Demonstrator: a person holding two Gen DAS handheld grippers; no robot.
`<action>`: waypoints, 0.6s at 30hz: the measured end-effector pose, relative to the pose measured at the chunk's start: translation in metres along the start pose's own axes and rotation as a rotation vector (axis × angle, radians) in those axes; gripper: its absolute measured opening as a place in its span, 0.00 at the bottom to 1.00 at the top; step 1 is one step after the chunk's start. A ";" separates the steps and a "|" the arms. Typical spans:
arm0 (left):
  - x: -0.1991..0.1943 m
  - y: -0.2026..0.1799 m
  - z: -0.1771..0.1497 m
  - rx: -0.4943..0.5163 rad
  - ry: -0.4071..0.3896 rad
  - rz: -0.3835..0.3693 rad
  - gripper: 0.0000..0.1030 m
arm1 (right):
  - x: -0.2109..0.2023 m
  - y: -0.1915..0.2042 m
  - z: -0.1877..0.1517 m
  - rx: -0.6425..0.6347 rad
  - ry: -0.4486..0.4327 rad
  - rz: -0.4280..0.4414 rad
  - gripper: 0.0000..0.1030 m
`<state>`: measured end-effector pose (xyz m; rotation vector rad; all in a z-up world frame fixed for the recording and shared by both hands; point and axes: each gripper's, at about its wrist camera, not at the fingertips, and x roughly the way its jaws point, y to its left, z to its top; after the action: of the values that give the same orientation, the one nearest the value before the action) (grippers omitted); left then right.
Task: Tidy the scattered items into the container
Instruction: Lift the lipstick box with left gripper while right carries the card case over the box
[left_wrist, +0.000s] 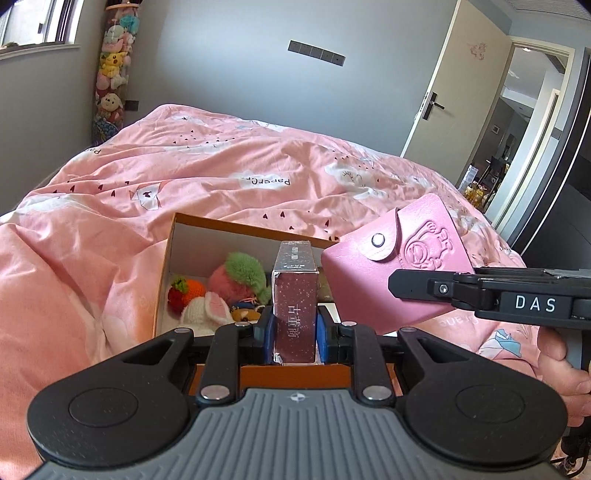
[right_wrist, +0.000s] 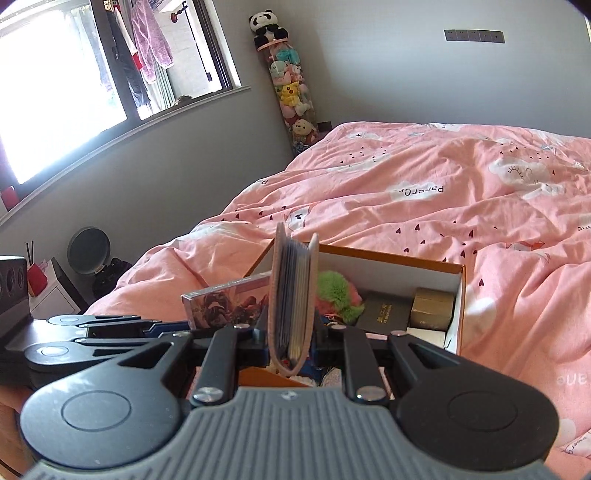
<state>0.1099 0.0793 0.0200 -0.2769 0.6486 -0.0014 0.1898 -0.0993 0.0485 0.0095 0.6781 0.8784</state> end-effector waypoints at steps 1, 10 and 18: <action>0.003 0.001 0.002 0.001 0.000 0.006 0.25 | 0.004 -0.001 0.001 0.001 0.002 0.000 0.19; 0.039 0.014 0.016 0.004 0.031 0.053 0.25 | 0.047 -0.011 0.010 -0.012 0.023 -0.031 0.19; 0.078 0.036 0.022 -0.036 0.100 0.061 0.25 | 0.085 -0.021 0.013 -0.007 0.055 -0.021 0.19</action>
<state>0.1826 0.1124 -0.0185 -0.2928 0.7567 0.0547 0.2499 -0.0490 0.0066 -0.0285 0.7256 0.8638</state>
